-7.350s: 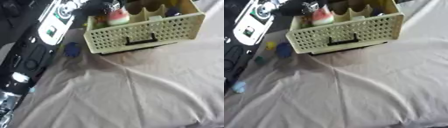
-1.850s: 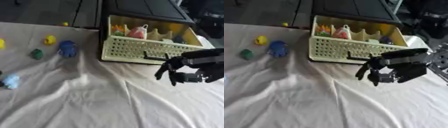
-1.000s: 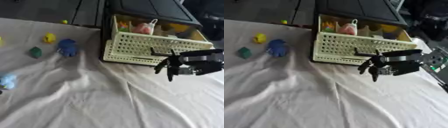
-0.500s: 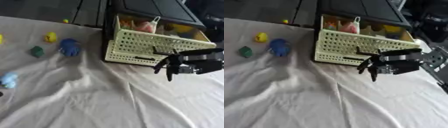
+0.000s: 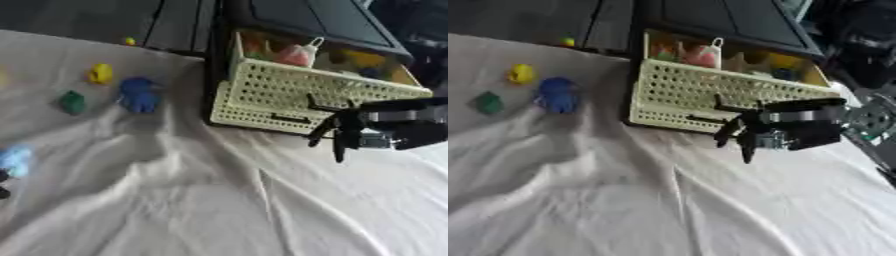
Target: Pick up objects from table and place into drawer.
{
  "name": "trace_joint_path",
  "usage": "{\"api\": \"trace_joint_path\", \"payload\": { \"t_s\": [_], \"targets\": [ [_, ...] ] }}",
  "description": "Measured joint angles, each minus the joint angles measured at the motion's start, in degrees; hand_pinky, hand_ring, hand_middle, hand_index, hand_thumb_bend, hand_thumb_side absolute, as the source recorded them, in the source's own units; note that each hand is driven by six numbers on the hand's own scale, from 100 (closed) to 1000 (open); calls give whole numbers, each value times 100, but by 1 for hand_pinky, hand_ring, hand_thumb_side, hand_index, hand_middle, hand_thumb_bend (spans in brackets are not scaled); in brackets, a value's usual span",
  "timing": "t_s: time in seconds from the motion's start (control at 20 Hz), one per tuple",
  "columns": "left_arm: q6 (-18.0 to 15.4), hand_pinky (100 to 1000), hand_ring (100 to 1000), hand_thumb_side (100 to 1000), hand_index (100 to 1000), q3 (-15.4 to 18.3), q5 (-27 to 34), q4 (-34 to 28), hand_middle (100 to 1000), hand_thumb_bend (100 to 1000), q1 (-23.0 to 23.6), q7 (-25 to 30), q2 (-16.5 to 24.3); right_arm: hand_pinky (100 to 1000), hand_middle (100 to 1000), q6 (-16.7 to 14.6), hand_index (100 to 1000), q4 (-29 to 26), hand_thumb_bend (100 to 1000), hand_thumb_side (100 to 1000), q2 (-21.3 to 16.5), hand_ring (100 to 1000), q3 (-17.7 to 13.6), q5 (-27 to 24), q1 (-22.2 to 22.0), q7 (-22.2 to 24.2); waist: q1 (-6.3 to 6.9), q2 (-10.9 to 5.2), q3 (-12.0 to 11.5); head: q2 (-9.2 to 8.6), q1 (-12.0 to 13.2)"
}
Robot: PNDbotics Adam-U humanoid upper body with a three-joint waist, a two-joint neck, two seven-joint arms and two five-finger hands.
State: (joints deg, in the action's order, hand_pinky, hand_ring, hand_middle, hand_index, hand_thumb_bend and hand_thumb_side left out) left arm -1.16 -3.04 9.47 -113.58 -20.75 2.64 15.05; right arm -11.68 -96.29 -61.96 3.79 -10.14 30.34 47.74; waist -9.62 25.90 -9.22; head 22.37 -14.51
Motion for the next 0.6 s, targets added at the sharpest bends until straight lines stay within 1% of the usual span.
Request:
{"api": "trace_joint_path", "payload": {
  "t_s": [0.35, 0.6],
  "targets": [
    [18, 514, 584, 1000, 855, -47, -13, 0, 666, 256, 0, 75, -45, 639, 822, -143, 938, -158, 100, 1000, -54, 580, -250, -39, -555, -163, -44, 108, -72, -143, 2],
    [25, 514, 583, 1000, 853, -67, -45, 0, 665, 257, 0, 94, -45, 635, 817, -204, 934, -259, 100, 1000, -96, 575, -380, -45, -668, -303, -69, 158, -69, -162, 0]
  ]
}}
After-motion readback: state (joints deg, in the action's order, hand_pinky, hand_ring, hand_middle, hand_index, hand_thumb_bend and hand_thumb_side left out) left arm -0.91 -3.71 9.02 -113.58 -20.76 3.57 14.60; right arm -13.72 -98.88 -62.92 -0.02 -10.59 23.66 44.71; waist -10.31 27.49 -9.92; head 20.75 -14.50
